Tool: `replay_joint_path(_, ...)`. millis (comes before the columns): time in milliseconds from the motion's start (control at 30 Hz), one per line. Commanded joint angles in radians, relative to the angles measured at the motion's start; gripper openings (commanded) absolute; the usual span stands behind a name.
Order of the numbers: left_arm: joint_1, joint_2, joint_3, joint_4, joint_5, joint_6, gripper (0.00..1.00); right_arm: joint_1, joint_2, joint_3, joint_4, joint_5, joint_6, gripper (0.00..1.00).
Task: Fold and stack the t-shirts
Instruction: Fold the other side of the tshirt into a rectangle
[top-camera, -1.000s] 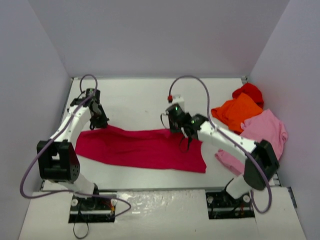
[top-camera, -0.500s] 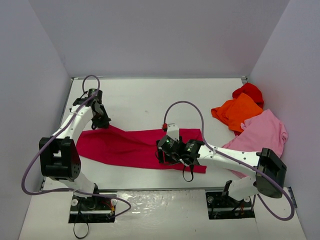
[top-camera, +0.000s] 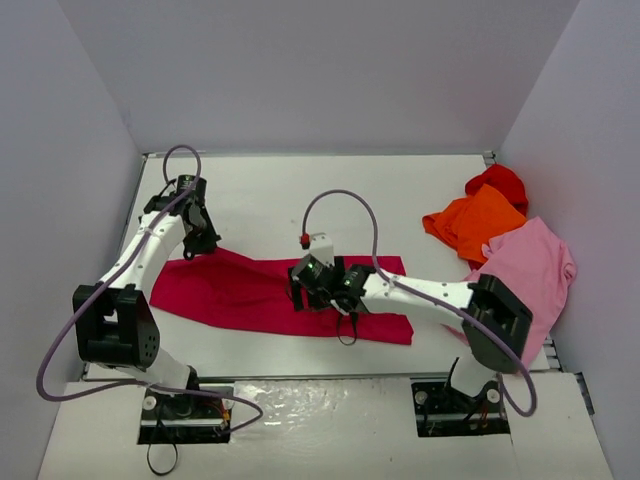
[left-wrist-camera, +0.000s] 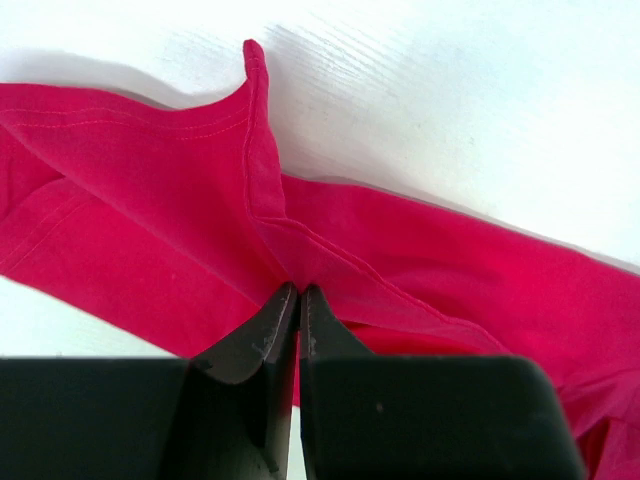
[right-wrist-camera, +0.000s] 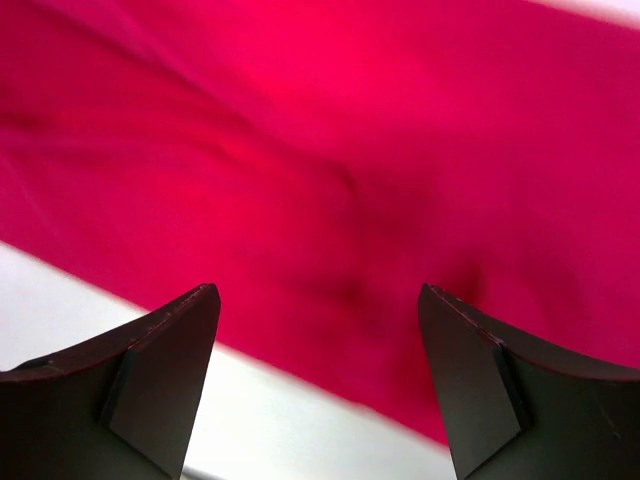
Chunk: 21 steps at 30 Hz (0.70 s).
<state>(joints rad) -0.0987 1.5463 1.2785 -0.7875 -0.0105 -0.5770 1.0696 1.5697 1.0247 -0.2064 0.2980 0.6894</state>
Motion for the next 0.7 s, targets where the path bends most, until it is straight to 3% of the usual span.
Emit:
replay_joint_path(0,-0.01,-0.161,0.031,-0.095,-0.07,0.009,0.0,-0.075,0.166,0.204,0.18,-0.127,-0.161,0.76)
replay_joint_path(167,-0.013,-0.271,-0.062,-0.14,-0.05,-0.006,0.0,-0.114,0.324,0.405,0.161,-0.169,-0.275,0.77)
replay_joint_path(267,-0.017,-0.355,-0.146,-0.18,-0.032,-0.024,0.07,-0.142,0.37,0.476,0.16,-0.215,-0.299,0.77)
replay_joint_path(400,-0.021,-0.459,-0.232,-0.234,-0.007,-0.059,0.35,-0.186,0.415,0.516,0.159,-0.299,-0.322,0.77)
replay_joint_path(433,-0.021,-0.493,-0.239,-0.249,-0.01,-0.065,0.59,-0.191,0.419,0.518,0.159,-0.32,-0.325,0.77)
replay_joint_path(500,-0.021,-0.535,-0.237,-0.286,-0.022,-0.07,0.97,-0.194,0.427,0.522,0.159,-0.341,-0.335,0.77)
replay_joint_path(667,-0.022,-0.621,-0.207,-0.295,-0.063,-0.078,0.97,-0.2,0.439,0.533,0.16,-0.354,-0.339,0.77)
